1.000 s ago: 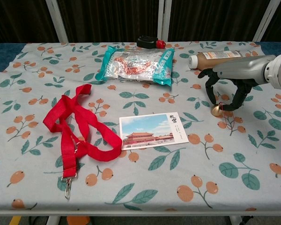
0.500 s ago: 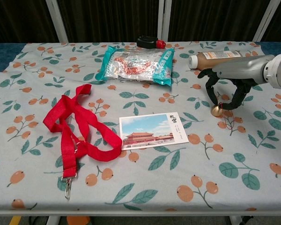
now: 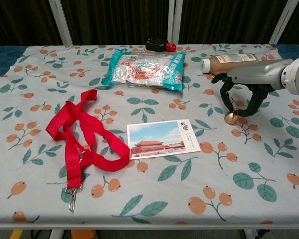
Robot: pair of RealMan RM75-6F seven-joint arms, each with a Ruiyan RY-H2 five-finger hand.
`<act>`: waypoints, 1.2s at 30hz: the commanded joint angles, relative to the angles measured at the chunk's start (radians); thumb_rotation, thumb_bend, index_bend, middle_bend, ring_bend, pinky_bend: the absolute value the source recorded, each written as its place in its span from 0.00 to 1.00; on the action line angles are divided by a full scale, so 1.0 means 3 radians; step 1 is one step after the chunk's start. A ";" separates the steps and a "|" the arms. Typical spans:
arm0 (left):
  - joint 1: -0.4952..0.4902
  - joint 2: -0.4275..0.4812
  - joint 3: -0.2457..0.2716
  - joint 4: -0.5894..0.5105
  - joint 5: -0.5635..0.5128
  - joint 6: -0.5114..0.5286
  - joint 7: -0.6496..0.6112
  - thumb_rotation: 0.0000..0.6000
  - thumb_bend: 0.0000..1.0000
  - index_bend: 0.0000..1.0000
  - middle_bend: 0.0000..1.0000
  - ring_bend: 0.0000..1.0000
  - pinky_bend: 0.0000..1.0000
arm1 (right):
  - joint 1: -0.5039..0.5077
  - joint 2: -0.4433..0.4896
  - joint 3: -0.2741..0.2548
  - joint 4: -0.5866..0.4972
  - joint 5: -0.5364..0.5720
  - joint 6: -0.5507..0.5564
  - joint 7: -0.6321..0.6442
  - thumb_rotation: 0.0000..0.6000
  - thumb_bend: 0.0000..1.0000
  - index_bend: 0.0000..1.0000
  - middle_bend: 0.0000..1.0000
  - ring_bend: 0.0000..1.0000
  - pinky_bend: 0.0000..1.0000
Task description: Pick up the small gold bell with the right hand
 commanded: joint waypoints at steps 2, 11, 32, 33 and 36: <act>0.0001 0.0001 -0.0001 0.0002 0.0002 0.0004 -0.0006 1.00 0.00 0.07 0.03 0.00 0.04 | -0.0004 0.0007 0.0007 -0.0005 -0.0014 0.0003 0.0015 1.00 0.33 0.59 0.04 0.00 0.00; 0.0003 0.0004 0.0000 -0.0001 0.0006 0.0006 -0.0009 1.00 0.01 0.07 0.03 0.00 0.04 | -0.0031 0.0026 0.0036 -0.0027 -0.0083 0.0024 0.0078 1.00 0.34 0.61 0.05 0.00 0.00; -0.0027 -0.0004 0.0004 -0.0043 0.0030 -0.0027 0.0043 1.00 0.00 0.07 0.03 0.00 0.04 | -0.0326 0.0763 0.0258 -0.0578 -0.0492 0.0926 -0.0222 1.00 0.36 0.65 0.06 0.00 0.00; -0.0027 -0.0002 0.0005 -0.0046 0.0028 -0.0029 0.0046 1.00 0.00 0.07 0.03 0.00 0.04 | -0.0338 0.0714 0.0233 -0.0494 -0.0549 0.1041 -0.0373 1.00 0.36 0.65 0.06 0.00 0.00; -0.0028 0.0006 0.0008 -0.0054 0.0024 -0.0038 0.0059 1.00 0.01 0.07 0.03 0.00 0.04 | -0.0395 0.0646 0.0333 -0.0627 -0.0288 0.0871 -0.0062 1.00 0.35 0.65 0.07 0.00 0.00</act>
